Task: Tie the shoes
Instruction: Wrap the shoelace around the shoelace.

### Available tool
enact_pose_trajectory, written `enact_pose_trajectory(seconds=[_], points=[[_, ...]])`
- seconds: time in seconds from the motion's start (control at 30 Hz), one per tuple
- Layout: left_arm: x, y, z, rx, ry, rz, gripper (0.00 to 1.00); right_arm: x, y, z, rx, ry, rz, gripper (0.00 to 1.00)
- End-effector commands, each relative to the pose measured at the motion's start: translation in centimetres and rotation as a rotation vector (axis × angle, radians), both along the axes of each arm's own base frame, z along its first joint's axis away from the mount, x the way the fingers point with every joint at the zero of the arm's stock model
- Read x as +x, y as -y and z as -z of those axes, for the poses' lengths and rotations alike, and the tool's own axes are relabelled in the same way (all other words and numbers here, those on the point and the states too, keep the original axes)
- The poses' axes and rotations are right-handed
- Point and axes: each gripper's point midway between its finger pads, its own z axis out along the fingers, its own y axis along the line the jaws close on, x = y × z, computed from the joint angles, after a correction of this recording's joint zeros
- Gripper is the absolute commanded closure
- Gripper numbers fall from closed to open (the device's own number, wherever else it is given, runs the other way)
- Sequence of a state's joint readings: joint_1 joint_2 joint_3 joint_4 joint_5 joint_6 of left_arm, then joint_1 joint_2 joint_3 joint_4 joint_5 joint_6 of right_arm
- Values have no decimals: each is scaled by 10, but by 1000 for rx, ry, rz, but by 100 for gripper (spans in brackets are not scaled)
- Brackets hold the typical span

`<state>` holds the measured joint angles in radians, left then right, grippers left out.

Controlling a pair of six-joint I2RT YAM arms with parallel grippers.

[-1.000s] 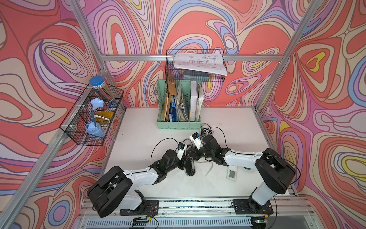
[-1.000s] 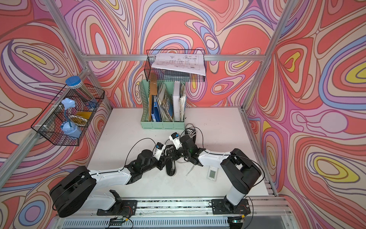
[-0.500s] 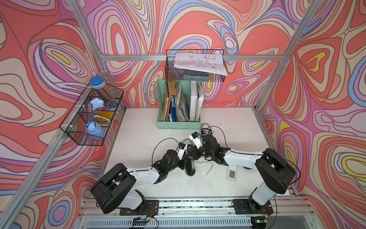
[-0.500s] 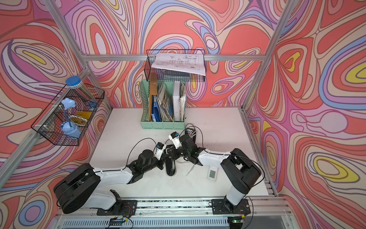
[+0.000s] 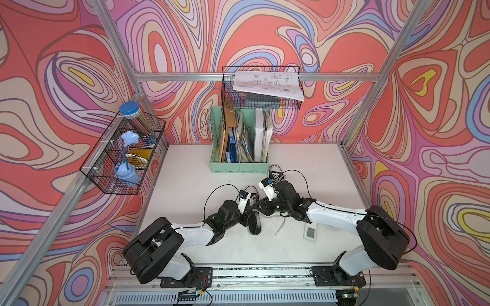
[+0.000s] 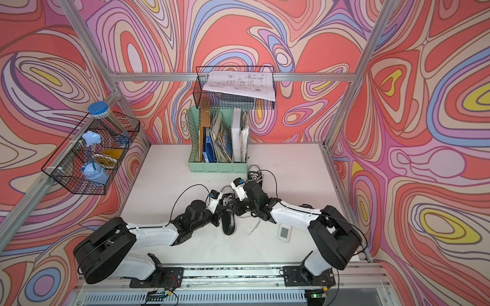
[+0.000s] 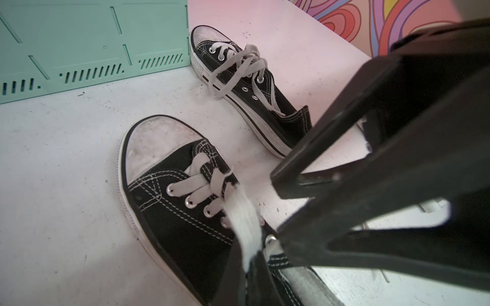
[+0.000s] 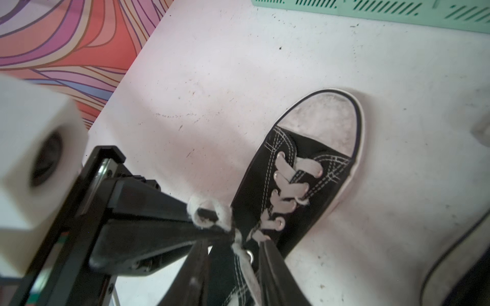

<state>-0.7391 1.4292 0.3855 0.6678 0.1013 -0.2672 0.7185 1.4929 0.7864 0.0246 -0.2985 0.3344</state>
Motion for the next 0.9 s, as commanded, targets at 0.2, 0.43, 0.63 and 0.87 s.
enact_pose_trajectory(seconds=[0.2, 0.43, 0.63, 0.87], points=[[-3, 1, -2, -23, -2, 7, 100, -37, 106, 33, -354, -221, 360, 62], [-3, 1, -2, -14, -2, 9, 100, -58, 138, 60, -534, -313, 463, 58], [-4, 0, -5, -15, 3, 9, 100, -54, 133, 79, -567, -318, 451, 58], [-5, 0, -6, -13, -1, 13, 100, -40, 121, 98, -569, -303, 439, 66]])
